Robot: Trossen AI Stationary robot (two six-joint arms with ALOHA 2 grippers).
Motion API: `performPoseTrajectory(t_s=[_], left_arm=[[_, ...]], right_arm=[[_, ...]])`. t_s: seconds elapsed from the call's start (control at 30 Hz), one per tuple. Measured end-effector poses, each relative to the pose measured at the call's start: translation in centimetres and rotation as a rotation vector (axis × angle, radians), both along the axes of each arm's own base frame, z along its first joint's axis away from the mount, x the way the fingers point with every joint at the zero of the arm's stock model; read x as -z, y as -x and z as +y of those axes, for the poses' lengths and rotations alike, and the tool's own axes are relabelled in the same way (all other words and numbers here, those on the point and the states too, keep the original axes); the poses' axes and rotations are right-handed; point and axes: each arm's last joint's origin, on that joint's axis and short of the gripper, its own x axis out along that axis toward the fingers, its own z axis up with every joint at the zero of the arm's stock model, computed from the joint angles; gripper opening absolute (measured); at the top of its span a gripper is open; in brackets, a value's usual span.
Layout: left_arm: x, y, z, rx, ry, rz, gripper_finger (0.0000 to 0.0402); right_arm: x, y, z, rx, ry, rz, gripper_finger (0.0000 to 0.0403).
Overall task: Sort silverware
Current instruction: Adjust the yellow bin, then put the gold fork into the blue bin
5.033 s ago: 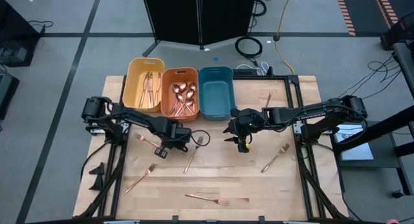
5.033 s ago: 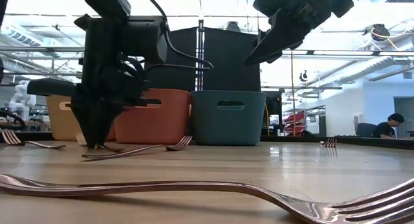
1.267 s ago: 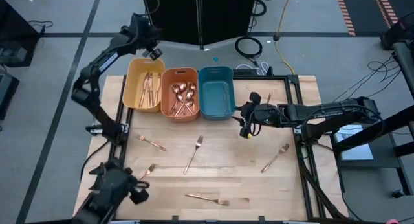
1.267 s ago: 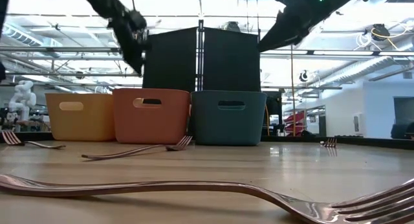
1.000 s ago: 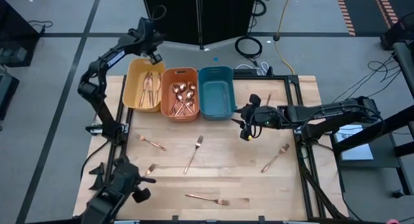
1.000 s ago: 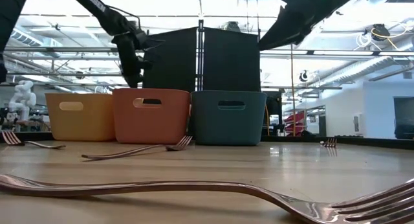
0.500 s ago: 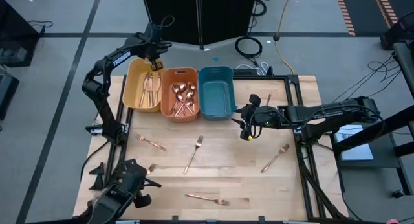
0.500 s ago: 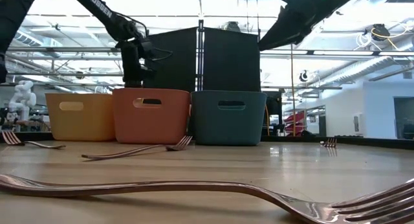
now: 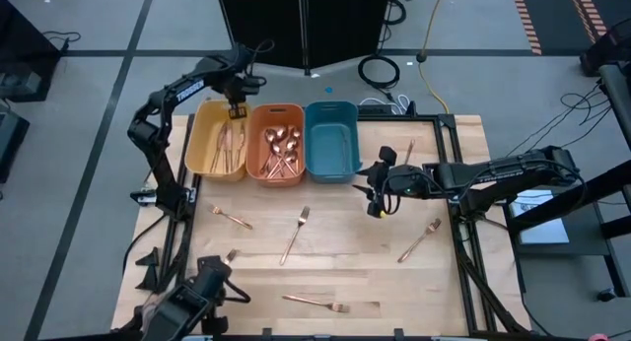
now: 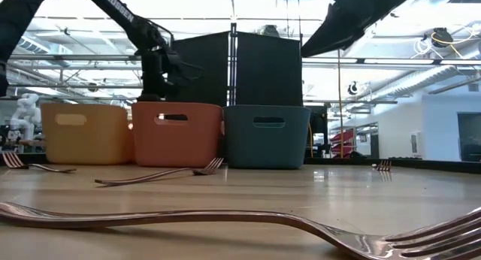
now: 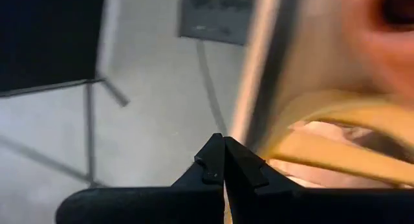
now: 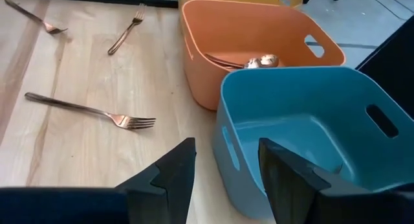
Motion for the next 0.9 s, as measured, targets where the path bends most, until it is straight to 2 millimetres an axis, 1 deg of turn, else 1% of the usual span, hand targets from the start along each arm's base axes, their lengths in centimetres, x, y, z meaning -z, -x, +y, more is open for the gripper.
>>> performPoseTrajectory(t_s=[0.13, 0.17, 0.27, 0.3, 0.33, 0.4, 0.5, 0.67, 0.73, 0.8, 0.83, 0.9], left_arm=[[-0.4, -0.1, -1.0, 0.05, 0.054, -0.01, 0.0], [-0.4, -0.1, -1.0, 0.044, 0.045, 0.014, 0.0], [-0.4, 0.5, -0.8, -0.041, -0.041, 0.201, 0.0], [-0.8, 1.0, -0.7, -0.072, -0.069, 0.223, 0.0], [-1.4, 1.5, -0.8, -0.087, -0.08, 0.205, 0.0], [-3.3, 2.2, -1.5, -0.074, -0.09, 0.096, 0.0], [-6.4, 2.5, -2.9, 0.004, -0.127, -0.119, 0.0], [-11.8, 3.0, -6.6, 0.211, -0.16, -0.531, 0.0], [-13.6, 2.6, -8.2, 0.285, -0.137, -0.72, 0.0], [-15.1, 1.9, -10.0, 0.38, -0.071, -0.881, 0.0], [-15.5, 1.6, -10.9, 0.417, -0.026, -0.935, 0.0], [-16.0, 0.8, -12.6, 0.477, 0.041, -0.98, 0.0]], right_arm=[[-0.1, 0.0, 0.1, -0.006, 0.005, -0.004, 0.016], [0.0, 0.0, 0.1, -0.006, 0.005, -0.004, 0.016], [-0.1, 0.0, 0.1, -0.008, 0.009, -0.007, 0.016], [-0.1, -0.1, 0.1, -0.01, 0.013, -0.009, 0.016], [-0.1, -0.1, 0.1, -0.012, 0.017, -0.009, 0.016], [-0.2, -0.1, 0.1, -0.014, 0.02, -0.012, 0.016], [-0.2, -0.1, 0.1, -0.014, 0.02, -0.013, 0.016], [-0.2, -0.1, 0.1, -0.014, 0.02, -0.013, 0.016], [-0.2, -0.1, 0.1, -0.014, 0.02, -0.013, 0.016], [-0.2, -0.1, 0.0, -0.01, 0.022, -0.013, 0.016], [-0.2, -0.1, 0.0, -0.009, 0.022, -0.013, 0.016], [-0.1, -0.1, 0.0, -0.007, 0.018, -0.011, 0.016]])
